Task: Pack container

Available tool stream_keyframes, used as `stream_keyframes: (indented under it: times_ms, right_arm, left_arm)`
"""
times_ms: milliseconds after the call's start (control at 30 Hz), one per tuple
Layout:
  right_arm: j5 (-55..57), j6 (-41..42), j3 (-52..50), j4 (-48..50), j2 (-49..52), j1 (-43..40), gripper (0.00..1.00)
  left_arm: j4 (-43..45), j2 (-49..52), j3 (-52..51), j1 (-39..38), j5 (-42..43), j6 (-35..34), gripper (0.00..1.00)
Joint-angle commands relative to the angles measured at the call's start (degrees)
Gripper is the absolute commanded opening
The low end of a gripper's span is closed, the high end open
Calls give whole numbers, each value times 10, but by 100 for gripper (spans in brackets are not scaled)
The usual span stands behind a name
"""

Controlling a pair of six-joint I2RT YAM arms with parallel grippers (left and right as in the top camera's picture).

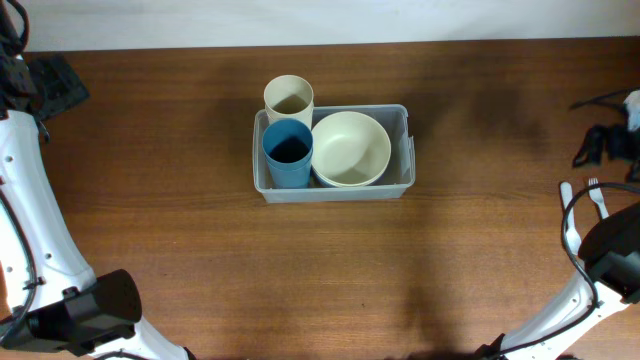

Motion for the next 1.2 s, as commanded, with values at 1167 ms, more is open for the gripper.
stream_keyframes:
  times_ms: [1167]
  right_arm:
    - [109,-64,-266,218,7,10,99]
  left_arm:
    - [-1,3,9,3,4,-6,100]
